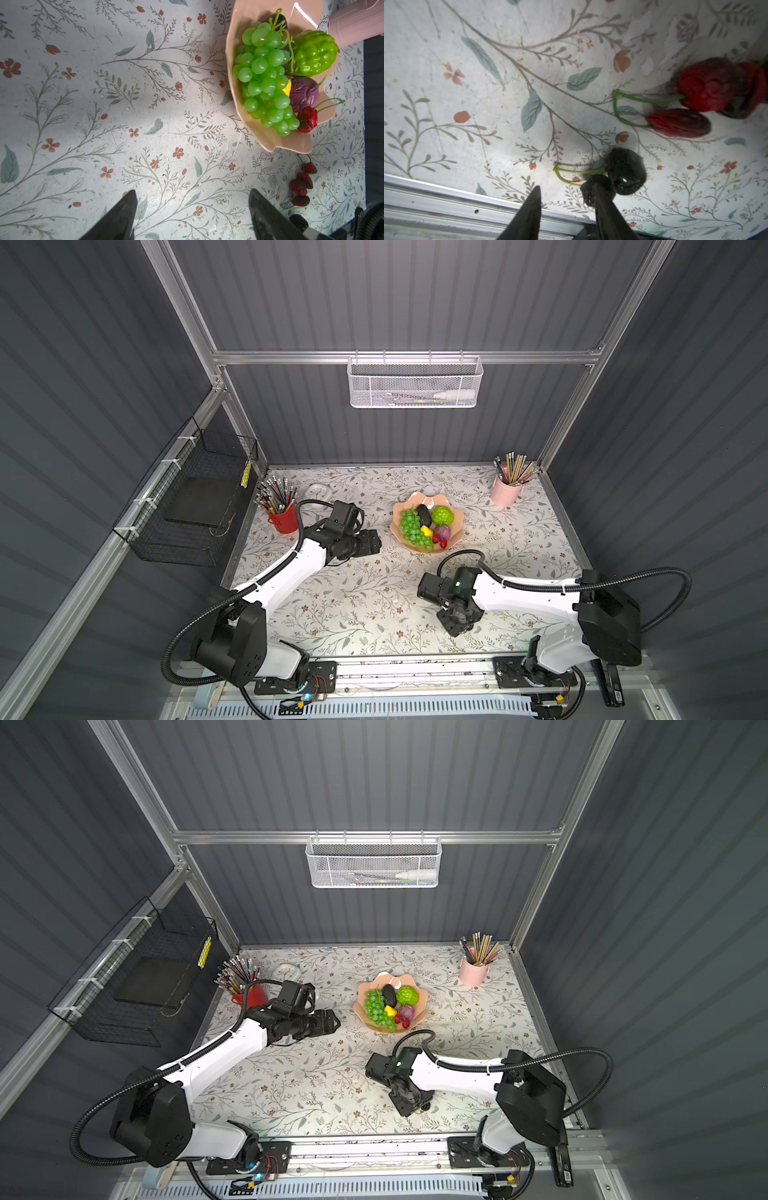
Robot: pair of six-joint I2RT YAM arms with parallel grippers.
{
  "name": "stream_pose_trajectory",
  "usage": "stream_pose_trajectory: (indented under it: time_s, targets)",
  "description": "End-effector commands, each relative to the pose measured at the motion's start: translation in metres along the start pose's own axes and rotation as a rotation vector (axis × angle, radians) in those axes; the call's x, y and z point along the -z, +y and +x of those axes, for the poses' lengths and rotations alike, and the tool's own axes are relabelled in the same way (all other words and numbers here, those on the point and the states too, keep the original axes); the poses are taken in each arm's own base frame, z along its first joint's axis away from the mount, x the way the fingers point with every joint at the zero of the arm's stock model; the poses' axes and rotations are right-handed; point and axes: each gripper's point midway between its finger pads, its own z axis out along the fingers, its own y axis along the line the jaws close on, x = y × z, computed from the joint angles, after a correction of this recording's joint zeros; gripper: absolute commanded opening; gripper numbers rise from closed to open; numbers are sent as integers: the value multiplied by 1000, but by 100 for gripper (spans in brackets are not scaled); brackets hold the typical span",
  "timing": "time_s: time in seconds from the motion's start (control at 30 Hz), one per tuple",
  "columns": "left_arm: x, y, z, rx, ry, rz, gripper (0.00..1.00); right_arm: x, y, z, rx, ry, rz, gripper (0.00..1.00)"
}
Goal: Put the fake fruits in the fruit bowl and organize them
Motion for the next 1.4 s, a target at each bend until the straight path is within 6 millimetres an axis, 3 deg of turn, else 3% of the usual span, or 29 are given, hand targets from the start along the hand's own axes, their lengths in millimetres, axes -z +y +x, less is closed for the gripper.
stream_pose_trajectory:
  time_s: [0.0,0.53,0.9,1.13,1.37]
  targets:
    - [1,2,6,10,10,4,85,-10,-3,10,-12,53,34,45]
    - [5,1,2,2,-4,2,85,-36,0,30,-96,111,1,41]
    - [3,-1,0,2,0,3,85,-40,-7,32,-134,79,3,16]
    - [1,0,0,5,3,2,85,-30,-5,14,-141,6,-4,1]
    - [-1,1,1,5,5,-4,85,-2,-14,4,-159,-61,2,0]
